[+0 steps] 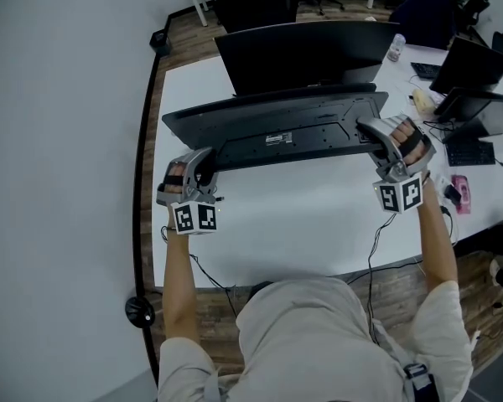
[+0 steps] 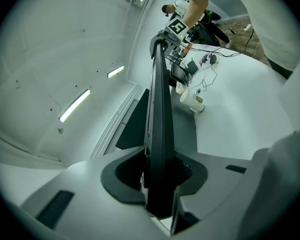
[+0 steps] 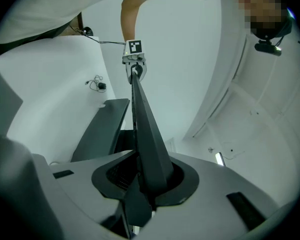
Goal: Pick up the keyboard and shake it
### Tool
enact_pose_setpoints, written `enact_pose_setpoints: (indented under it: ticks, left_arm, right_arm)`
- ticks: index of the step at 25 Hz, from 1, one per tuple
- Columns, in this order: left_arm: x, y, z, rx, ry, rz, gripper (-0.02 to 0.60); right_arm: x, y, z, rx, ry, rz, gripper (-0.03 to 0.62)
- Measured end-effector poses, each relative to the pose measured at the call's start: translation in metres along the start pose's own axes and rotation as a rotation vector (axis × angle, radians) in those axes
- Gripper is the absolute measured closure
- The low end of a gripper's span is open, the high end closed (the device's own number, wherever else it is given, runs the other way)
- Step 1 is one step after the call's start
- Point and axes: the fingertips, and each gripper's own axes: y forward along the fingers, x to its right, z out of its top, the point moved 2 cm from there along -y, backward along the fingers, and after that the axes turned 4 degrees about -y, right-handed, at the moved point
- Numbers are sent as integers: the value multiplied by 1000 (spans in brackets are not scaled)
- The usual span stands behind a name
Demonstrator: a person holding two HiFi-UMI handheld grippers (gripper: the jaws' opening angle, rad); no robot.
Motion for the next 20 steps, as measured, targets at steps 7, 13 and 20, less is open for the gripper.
enact_pose_setpoints:
  ticks: [7, 13, 20]
  left_arm:
    - [17, -4, -5, -2, -76, -7, 471]
    - [23, -12, -13, -11, -102, 7, 471]
    - [3, -20, -11, -3, -26, 7, 471]
  right_arm:
    - [12, 5, 4, 45, -48, 58, 454]
    - [15, 5, 16, 53, -84, 49, 454]
    - [16, 2, 18, 51, -32, 18, 454]
